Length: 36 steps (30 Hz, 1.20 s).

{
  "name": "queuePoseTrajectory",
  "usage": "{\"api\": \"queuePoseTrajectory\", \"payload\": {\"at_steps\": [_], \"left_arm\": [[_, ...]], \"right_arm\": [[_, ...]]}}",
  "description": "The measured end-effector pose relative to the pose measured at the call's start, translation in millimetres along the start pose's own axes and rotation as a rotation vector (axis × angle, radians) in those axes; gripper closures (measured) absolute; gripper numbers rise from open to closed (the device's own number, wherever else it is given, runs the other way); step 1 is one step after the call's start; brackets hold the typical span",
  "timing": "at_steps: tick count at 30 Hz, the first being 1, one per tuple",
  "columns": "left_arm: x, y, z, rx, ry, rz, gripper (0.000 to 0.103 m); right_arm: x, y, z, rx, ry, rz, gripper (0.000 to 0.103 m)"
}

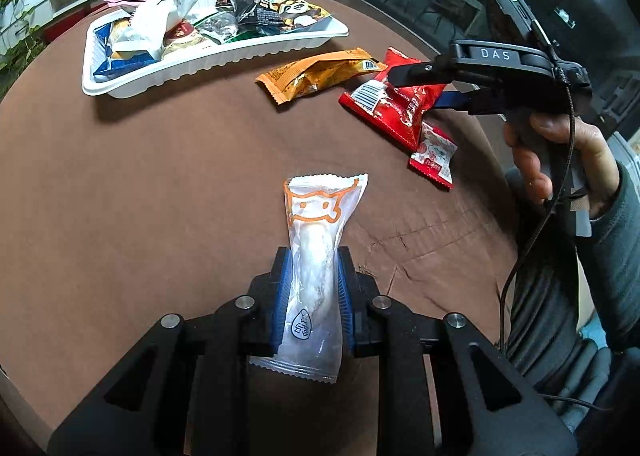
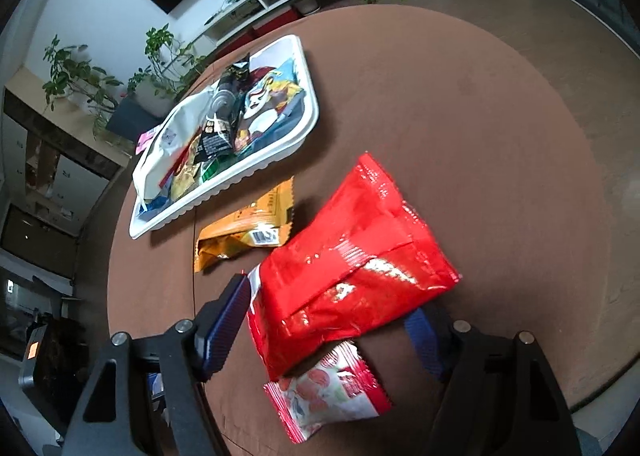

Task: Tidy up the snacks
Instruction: 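Lower the right gripper onto the red chip bag and close it, then carry the white bar with the left gripper while the right gripper carries the red bag to the tray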

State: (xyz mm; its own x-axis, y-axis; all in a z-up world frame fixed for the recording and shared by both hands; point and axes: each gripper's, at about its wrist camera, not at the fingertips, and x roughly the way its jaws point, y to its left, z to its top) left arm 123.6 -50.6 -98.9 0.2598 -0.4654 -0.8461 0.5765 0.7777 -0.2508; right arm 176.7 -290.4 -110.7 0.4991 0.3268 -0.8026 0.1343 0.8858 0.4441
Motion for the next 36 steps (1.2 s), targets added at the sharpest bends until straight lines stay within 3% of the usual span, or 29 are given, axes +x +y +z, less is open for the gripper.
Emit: {"api": "queuePoseTrajectory", "payload": {"at_steps": [12,18,25,36], "left_arm": [[-5,0,-3,-0.027,-0.025,-0.007,0.083],[-6,1,-4,-0.041,-0.039,-0.014,0.083],[-7,4,-5,-0.062,-0.055,-0.021,0.083],[-17,12,-6,-0.092,-0.087,-0.022,0.083]], "right_arm": [[18,33,5,-0.101,-0.009,-0.116,0.026],[19,38,2,-0.147,-0.010,-0.097,0.054],[14,39,-1,-0.133,-0.015,-0.047,0.068],[-15,35,-10,-0.107,-0.045,0.010,0.073]]}}
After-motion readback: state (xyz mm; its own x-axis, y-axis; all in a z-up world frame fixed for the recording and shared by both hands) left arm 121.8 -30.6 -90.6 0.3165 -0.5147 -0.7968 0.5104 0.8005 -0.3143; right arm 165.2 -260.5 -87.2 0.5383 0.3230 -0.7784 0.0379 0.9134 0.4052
